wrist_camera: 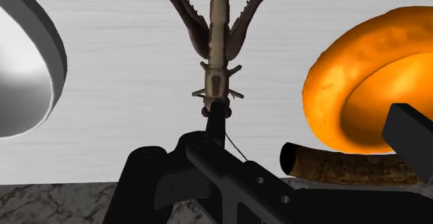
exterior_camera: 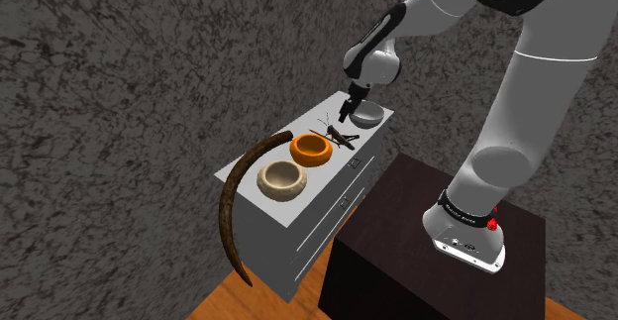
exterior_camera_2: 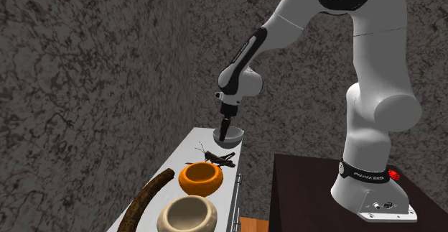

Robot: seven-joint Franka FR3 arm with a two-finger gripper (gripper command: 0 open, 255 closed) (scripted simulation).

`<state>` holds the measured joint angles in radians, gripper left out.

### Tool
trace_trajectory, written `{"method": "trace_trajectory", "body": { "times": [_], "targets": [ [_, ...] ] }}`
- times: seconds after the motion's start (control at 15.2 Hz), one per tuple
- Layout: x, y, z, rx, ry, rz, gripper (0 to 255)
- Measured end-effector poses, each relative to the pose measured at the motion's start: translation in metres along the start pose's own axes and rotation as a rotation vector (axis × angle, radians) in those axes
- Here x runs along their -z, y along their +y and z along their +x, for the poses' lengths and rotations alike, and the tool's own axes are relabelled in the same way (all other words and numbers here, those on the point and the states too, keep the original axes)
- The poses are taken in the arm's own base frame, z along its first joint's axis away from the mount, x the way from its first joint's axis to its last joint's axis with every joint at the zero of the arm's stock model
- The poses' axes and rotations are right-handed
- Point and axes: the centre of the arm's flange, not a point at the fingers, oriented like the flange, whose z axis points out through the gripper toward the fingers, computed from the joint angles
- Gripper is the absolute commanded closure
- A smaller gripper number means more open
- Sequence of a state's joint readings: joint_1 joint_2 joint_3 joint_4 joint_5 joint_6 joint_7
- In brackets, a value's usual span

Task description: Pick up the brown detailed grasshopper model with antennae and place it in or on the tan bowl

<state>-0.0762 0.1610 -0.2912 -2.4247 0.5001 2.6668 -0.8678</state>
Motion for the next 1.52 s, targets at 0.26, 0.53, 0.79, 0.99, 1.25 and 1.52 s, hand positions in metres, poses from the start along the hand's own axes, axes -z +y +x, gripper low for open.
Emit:
{"method": "trace_trajectory", "body": {
  "times": [0.26,0.53,0.79,0.99,1.25,1.52],
  "targets": [
    [-0.043,0.03,0.006,-0.013,0.016,0.005,0],
    [-0.082,0.056,0.013,-0.024,0.029,0.011,0],
    [-0.104,0.058,0.014,-0.025,0.031,0.011,0],
    [-0.118,0.057,0.013,-0.025,0.031,0.012,0],
    [-0.122,0.058,0.015,-0.025,0.031,0.012,0],
    [-0.122,0.058,0.015,-0.025,0.031,0.012,255]
  ]
}}
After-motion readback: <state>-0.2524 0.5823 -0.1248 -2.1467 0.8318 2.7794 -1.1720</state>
